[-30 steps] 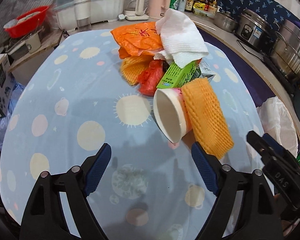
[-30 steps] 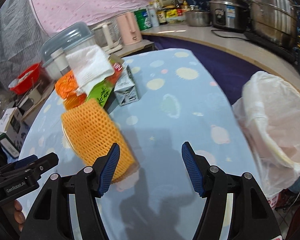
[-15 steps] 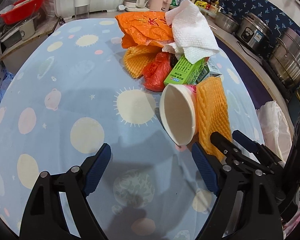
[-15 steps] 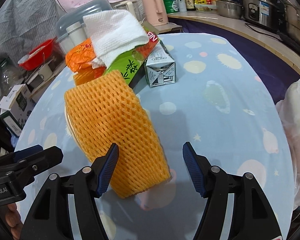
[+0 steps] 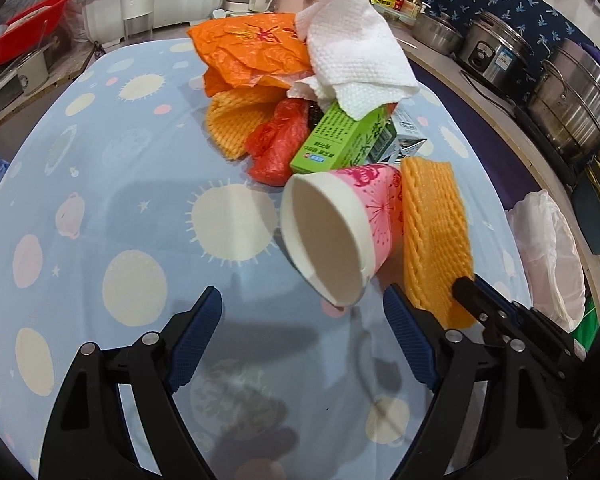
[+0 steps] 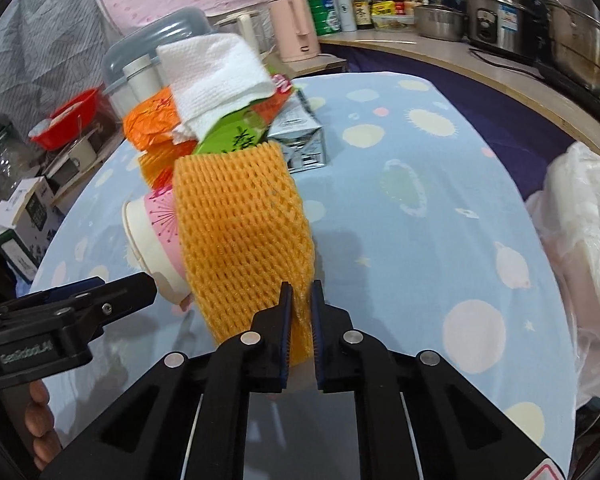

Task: Collect trash
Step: 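Grasp the orange foam mesh sleeve with the right tool while the left tool grasps the pink paper cup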

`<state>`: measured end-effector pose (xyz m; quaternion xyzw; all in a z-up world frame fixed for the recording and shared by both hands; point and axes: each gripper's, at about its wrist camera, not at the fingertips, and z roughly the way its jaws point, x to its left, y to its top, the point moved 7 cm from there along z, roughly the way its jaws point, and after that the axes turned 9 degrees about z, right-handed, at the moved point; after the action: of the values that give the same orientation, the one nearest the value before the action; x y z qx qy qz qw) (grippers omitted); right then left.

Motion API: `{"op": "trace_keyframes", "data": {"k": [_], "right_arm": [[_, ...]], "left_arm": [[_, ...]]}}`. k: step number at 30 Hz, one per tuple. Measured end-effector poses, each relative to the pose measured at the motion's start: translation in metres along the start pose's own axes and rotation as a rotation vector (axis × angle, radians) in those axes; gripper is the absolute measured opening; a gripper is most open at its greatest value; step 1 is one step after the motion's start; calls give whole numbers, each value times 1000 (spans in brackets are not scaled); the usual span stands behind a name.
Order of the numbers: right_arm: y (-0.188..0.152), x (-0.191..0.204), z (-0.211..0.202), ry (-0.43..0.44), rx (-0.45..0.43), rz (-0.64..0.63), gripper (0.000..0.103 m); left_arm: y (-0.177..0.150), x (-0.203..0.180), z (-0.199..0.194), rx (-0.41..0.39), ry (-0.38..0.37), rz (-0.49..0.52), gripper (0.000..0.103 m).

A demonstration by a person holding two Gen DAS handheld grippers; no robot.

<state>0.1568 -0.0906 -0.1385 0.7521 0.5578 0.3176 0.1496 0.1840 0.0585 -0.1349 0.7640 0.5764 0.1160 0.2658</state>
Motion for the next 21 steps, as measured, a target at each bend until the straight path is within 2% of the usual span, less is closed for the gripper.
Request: {"op": "trace_keyframes", "data": {"k": [8,9,10,11,14,16,21], "right_arm": [[5,-30,-20,-37,-29,79,9],[6,-31,-22,-40,-31,81,9],[7,-32,-23,-41,-34,84,9],[8,-33,-24,-41,-35,86,9],[9,-36,-24,-37,-34,99,9],[9,-36,-24,-32,-32,101,9],[8,-38,-21,-35,-28,110,9]], "left_arm": [[12,-7,2,-22,1,7,79],[14,-5,2,-26,5,6,81],[16,-3,3,-32,13,7,90],[19,-1,3,-47,24,10,93],[28,6,7,-80,55,21,95],[32,8,15,-74,34,26,95],[34,1,36,-49,-75,23,95]]}}
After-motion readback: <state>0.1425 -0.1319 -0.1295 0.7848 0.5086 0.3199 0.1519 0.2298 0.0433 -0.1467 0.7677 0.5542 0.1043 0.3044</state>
